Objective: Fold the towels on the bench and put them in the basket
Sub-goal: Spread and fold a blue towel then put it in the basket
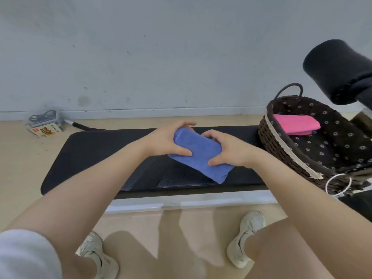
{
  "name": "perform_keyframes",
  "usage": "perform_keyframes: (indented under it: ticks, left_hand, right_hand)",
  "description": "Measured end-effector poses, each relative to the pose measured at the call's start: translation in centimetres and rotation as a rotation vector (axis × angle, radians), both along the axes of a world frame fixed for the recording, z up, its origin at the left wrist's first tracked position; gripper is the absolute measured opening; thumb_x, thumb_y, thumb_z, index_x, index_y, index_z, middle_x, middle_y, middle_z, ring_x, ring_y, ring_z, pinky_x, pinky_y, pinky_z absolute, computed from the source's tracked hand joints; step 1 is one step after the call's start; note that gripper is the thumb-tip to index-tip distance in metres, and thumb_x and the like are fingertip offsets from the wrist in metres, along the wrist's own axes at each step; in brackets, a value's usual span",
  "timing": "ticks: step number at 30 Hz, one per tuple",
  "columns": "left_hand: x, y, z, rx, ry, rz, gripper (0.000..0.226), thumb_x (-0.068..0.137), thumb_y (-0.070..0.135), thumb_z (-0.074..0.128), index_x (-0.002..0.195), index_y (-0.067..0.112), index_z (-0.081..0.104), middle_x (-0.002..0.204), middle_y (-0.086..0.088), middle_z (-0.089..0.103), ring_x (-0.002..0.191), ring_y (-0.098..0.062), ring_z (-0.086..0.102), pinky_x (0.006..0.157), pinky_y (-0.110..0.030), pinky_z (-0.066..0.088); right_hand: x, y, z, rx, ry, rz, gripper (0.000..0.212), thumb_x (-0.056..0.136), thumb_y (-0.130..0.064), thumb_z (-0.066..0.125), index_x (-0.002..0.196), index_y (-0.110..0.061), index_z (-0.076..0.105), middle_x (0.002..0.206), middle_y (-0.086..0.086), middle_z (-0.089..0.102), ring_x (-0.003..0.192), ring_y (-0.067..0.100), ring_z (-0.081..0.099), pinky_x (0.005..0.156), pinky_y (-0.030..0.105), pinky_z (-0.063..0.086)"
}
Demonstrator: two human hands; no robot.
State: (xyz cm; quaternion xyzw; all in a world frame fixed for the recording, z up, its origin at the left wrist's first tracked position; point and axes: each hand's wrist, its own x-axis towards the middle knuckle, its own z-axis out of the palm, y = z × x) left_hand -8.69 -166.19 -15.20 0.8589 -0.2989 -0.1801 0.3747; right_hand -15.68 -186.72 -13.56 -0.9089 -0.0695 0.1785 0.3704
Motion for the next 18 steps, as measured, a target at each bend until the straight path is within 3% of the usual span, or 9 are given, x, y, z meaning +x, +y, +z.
perform_keyframes:
  ticks: [4,7,10,12,15,18]
  left_hand:
    - [-1.6,-4.6,2.8,-0.124,0.012,-0.020,0.049,0.063,0.030,0.074,0.104,0.035,0.047,0.100,0.014,0.058,0.089,-0.005,0.059,0.075,-0.027,0.054]
    - [-2.7,-8.6,4.2,-0.251,-0.018,0.004,0.040,0.069,0.021,0.077,0.098,0.027,0.050,0.090,0.007,0.061,0.078,-0.006,0.059,0.071,-0.031,0.053]
    - [-3.4,-12.7,5.2,-0.334,-0.002,0.037,0.035,0.072,0.017,0.077,0.092,0.028,0.051,0.083,0.011,0.060,0.074,-0.004,0.059,0.068,-0.029,0.054]
    - [-3.6,-15.3,5.6,-0.384,0.045,0.061,0.031,0.075,0.016,0.075,0.094,0.024,0.052,0.083,0.010,0.061,0.073,-0.005,0.059,0.064,-0.028,0.054]
    - [-3.6,-19.2,5.9,-0.431,0.125,0.108,0.032,0.080,0.020,0.071,0.103,0.017,0.050,0.089,0.007,0.059,0.076,-0.005,0.057,0.061,-0.018,0.051]
    - [-3.1,-23.0,5.7,-0.407,0.163,0.069,0.031,0.084,0.018,0.066,0.108,0.020,0.045,0.096,0.003,0.055,0.084,-0.010,0.056,0.074,-0.023,0.051]
  right_hand:
    - [-1.7,-4.8,3.7,-0.129,-0.078,-0.039,0.048,0.069,-0.015,0.073,0.109,-0.033,0.053,0.103,-0.004,0.063,0.094,0.017,0.060,0.083,0.035,0.052]
    - [-2.8,-8.9,6.4,-0.229,-0.073,-0.115,0.032,0.067,-0.021,0.075,0.094,-0.024,0.059,0.091,0.001,0.066,0.082,0.021,0.061,0.072,0.035,0.051]
    - [-3.9,-13.7,8.7,-0.269,-0.008,-0.217,0.023,0.070,-0.022,0.076,0.083,-0.021,0.059,0.080,-0.004,0.061,0.073,0.015,0.056,0.064,0.026,0.044]
    - [-4.4,-16.8,9.1,-0.091,0.013,-0.333,0.023,0.074,-0.015,0.074,0.092,-0.021,0.061,0.091,-0.001,0.064,0.082,0.016,0.060,0.071,0.027,0.048]
    - [-4.7,-20.6,7.9,0.399,0.017,-0.594,0.036,0.082,-0.005,0.064,0.115,-0.019,0.057,0.113,0.006,0.063,0.097,0.021,0.063,0.075,0.033,0.053]
    - [-3.9,-23.1,5.4,0.638,0.005,-0.861,0.036,0.088,-0.011,0.061,0.123,-0.016,0.052,0.123,0.008,0.060,0.105,0.024,0.061,0.072,0.036,0.054]
